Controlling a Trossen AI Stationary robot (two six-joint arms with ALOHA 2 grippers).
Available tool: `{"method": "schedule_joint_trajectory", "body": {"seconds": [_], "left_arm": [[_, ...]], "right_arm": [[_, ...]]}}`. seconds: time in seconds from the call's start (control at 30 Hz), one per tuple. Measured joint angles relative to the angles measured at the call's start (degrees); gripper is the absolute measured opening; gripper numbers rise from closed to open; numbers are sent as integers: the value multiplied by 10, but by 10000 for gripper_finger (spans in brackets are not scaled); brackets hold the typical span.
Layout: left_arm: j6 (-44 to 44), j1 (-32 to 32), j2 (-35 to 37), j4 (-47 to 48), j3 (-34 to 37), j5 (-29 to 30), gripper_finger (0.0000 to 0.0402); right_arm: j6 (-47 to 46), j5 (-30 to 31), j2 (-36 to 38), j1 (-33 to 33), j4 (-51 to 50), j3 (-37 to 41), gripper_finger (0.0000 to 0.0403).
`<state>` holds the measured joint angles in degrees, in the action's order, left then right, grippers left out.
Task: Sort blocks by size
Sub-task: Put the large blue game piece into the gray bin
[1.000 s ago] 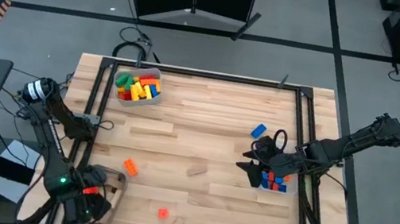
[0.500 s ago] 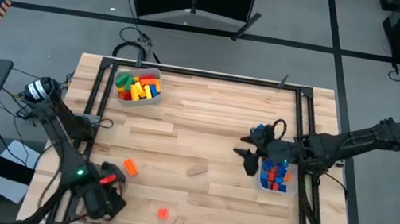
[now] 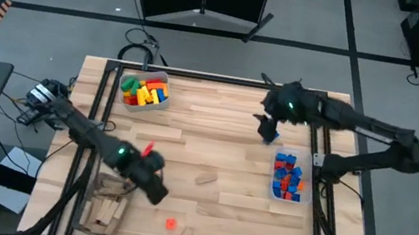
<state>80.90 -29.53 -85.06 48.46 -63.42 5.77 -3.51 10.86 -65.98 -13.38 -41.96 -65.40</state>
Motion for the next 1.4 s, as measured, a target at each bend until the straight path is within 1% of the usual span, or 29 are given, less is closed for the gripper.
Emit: {"method": "schedule_joint_trajectory", "body": {"seconds": [0.13, 0.27, 0.47, 0.6, 0.73, 0.8, 0.93, 1.1, 1.27, 1.4], "left_arm": [[-98, 65, 0, -70, 0, -3, 188], [-171, 121, 0, -111, 0, -15, 188], [-249, 190, 0, -114, 0, -48, 188], [-307, 227, 0, -113, 0, -50, 188], [-363, 262, 0, -113, 0, -50, 188], [-387, 278, 0, -112, 0, -50, 188], [-434, 311, 0, -110, 0, -50, 188], [-487, 350, 0, -93, 0, -65, 188], [-540, 376, 0, -76, 0, -65, 188], [-575, 393, 0, -71, 0, -65, 188]], "right_arm": [[117, -52, -62, -65, -77, -48, 257], [248, -61, -128, -99, -139, -59, 257], [390, -60, -221, -106, -237, -59, 256], [461, -60, -269, -99, -245, -59, 256], [529, -27, -307, -90, -245, -59, 252], [534, -16, -324, -84, -245, -59, 250], [514, -12, -357, -68, -254, -59, 247], [513, 17, -397, -43, -274, -59, 247], [513, 34, -431, -23, -275, -59, 242], [513, 44, -458, -19, -273, -59, 237]]}}
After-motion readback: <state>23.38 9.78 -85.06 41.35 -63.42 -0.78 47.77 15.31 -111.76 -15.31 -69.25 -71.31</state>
